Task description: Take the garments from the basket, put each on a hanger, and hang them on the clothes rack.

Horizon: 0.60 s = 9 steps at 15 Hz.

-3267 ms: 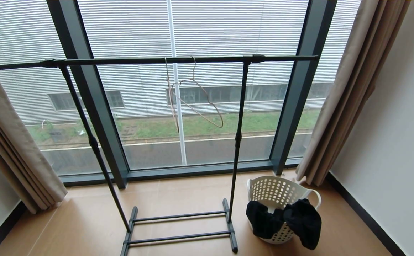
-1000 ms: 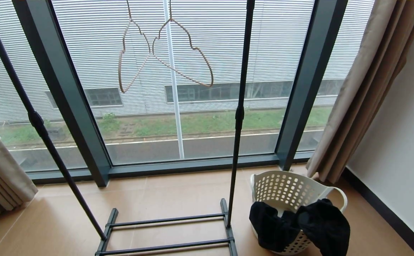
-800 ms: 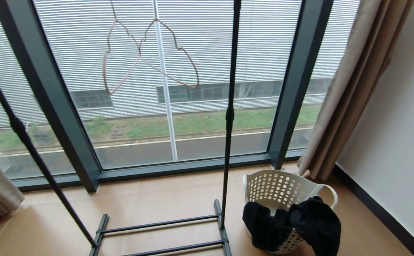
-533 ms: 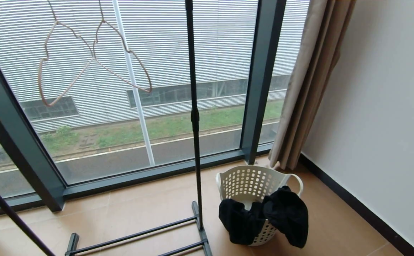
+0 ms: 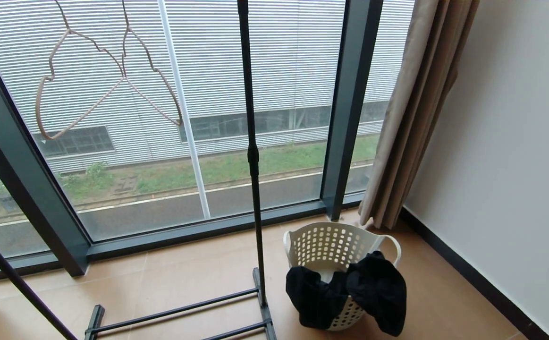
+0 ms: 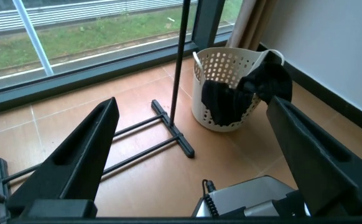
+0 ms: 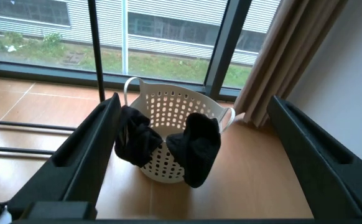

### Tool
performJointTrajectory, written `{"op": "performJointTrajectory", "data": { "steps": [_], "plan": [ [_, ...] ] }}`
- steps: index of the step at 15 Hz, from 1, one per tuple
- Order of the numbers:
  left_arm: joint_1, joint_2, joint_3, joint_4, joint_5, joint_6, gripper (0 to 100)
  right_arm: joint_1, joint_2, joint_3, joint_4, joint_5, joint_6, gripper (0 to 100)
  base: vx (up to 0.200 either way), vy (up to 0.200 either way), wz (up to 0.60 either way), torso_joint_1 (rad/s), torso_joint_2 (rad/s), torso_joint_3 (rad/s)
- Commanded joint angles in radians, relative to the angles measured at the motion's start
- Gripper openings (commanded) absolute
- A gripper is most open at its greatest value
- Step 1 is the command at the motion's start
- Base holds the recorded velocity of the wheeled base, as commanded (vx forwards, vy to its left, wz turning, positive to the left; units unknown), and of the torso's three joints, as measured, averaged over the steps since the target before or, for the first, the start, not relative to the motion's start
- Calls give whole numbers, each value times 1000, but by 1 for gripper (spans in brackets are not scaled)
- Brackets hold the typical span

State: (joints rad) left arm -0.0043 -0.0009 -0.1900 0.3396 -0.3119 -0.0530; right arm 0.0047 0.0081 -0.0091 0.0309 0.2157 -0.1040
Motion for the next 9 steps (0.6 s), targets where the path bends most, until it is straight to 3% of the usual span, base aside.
{"op": "performJointTrajectory", "data": {
  "steps": [1, 4, 9],
  "plan": [
    [0, 1, 0, 1, -1, -1, 100, 0, 0, 0, 0, 1, 0, 100, 0, -200, 0, -2, -7, 2],
    [0, 1, 0, 1, -1, -1, 100, 0, 0, 0, 0, 1, 0, 100, 0, -200, 0, -2, 2, -5],
    [0, 1, 1, -1, 4, 22, 100, 0, 0, 0, 0, 1, 0, 100, 0, 0, 0, 0, 0, 0]
  ]
}}
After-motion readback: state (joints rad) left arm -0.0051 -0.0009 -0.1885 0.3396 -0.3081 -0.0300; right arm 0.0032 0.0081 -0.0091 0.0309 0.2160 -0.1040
